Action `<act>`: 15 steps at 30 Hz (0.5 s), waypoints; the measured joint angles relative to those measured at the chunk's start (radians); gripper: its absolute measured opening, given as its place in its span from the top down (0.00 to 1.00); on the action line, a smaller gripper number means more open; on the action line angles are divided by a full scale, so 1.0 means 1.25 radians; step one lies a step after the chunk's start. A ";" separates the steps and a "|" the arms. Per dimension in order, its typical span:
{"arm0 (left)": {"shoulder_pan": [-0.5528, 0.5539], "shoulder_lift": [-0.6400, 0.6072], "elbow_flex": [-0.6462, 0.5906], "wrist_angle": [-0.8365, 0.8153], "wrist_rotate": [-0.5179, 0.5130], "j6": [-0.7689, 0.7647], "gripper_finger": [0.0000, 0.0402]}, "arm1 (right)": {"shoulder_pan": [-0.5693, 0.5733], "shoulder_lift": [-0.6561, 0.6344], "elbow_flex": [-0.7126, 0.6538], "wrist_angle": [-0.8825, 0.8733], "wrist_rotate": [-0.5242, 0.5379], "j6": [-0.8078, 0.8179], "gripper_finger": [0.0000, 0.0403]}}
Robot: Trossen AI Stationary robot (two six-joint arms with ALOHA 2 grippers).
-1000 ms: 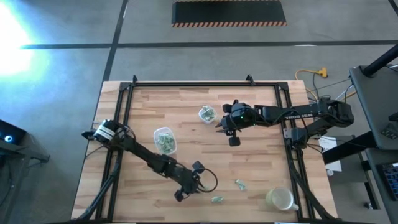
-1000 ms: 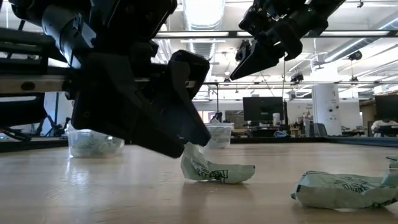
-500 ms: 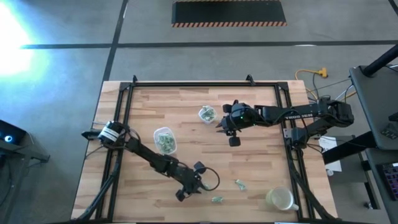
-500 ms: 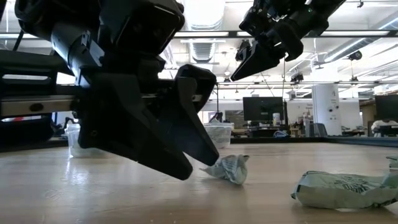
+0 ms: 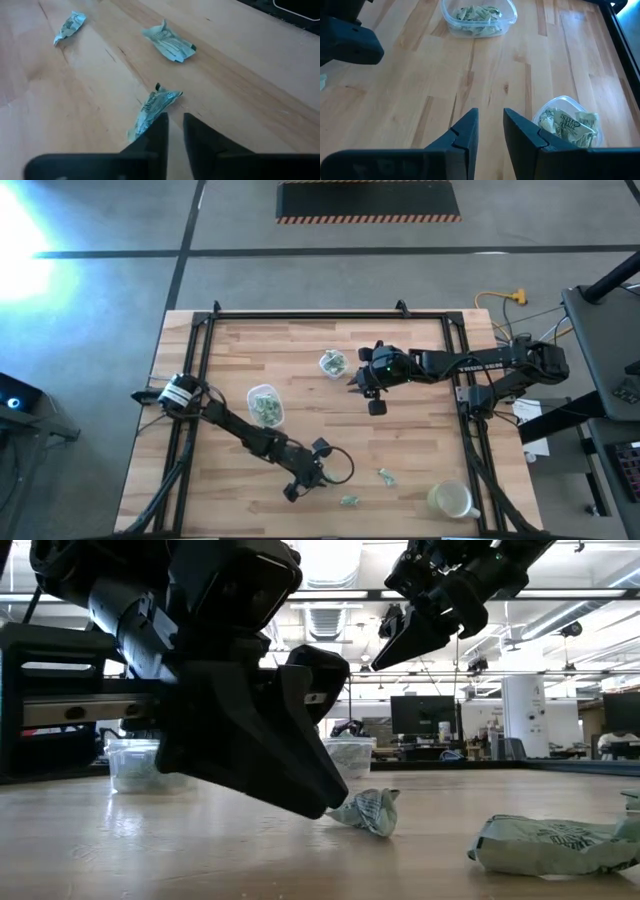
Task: Pick and place items into bin
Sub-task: Put the stevia packet into the large transparent container
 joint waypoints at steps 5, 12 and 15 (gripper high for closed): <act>0.004 -0.001 0.000 0.000 -0.001 0.000 0.99 | 0.000 0.000 0.000 -0.001 0.000 0.000 0.81; 0.005 -0.013 -0.001 -0.003 -0.011 0.000 1.00 | 0.000 0.000 0.000 -0.007 0.000 -0.002 0.83; 0.004 -0.033 -0.002 -0.006 -0.021 0.000 1.00 | 0.000 0.000 0.000 -0.009 0.000 -0.002 0.82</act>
